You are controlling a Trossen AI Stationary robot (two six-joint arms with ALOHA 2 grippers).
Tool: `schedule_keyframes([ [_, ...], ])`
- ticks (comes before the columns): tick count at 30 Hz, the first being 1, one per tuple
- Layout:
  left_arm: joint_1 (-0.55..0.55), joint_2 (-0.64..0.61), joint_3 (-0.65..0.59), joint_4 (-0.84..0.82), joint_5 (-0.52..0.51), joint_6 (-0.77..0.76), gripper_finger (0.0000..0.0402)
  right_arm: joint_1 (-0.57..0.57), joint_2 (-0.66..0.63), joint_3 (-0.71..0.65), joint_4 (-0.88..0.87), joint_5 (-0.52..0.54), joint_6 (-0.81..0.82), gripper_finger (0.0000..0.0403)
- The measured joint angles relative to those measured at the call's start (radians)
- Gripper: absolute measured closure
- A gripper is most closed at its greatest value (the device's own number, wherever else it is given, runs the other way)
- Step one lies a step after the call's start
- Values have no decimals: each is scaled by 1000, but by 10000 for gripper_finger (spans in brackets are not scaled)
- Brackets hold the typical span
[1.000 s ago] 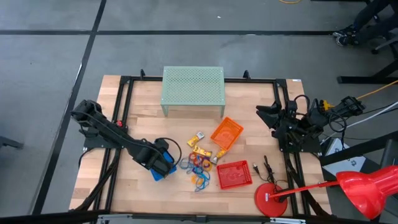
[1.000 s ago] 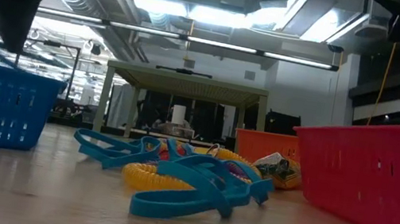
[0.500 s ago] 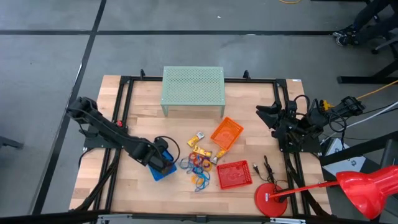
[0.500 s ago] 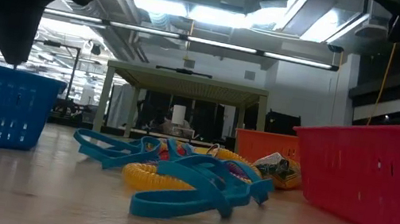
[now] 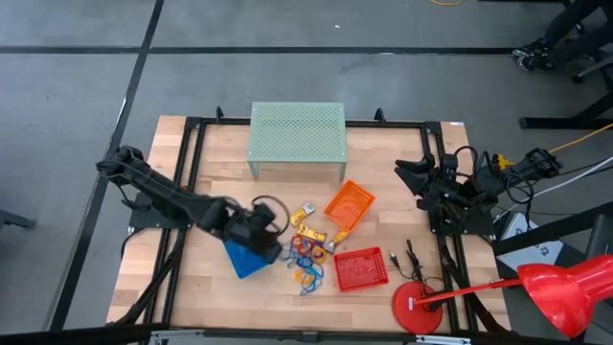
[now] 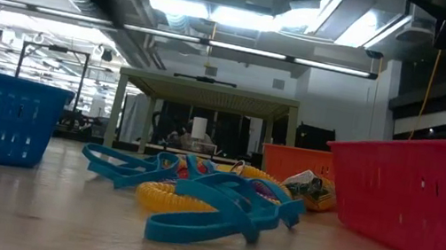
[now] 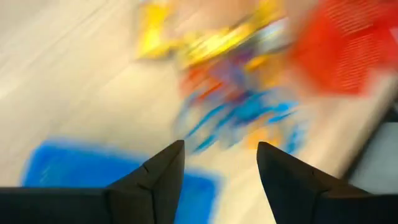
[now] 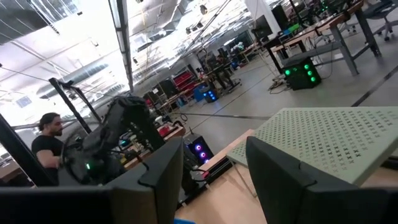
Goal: Pick & Place Office Desk Supplies
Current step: Put the blue rubberband into the blue bin
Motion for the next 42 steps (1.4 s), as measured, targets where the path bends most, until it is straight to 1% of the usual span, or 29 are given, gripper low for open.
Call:
schedule_keyframes([
  [3,74,55,56,50,80,150,212,0,0,0,0,1,-1,225],
  [5,118,108,91,32,143,266,219,0,0,0,1,1,0,225],
  [8,168,192,138,11,209,415,228,0,0,0,1,1,4,225],
  [11,207,272,165,-22,238,530,234,0,0,0,1,1,5,224],
  [15,238,358,201,-90,252,670,235,0,0,0,1,0,5,224],
  [20,243,411,229,-138,242,822,235,0,0,0,1,-7,5,224],
  [22,242,420,230,-141,247,852,235,0,0,0,0,-7,5,224],
  [26,237,428,230,-151,299,856,235,0,0,0,1,-7,5,224],
  [32,227,432,230,-142,296,840,235,0,0,0,0,-7,-12,224],
  [42,224,520,230,-93,309,784,235,0,0,0,-1,-7,-14,224],
])
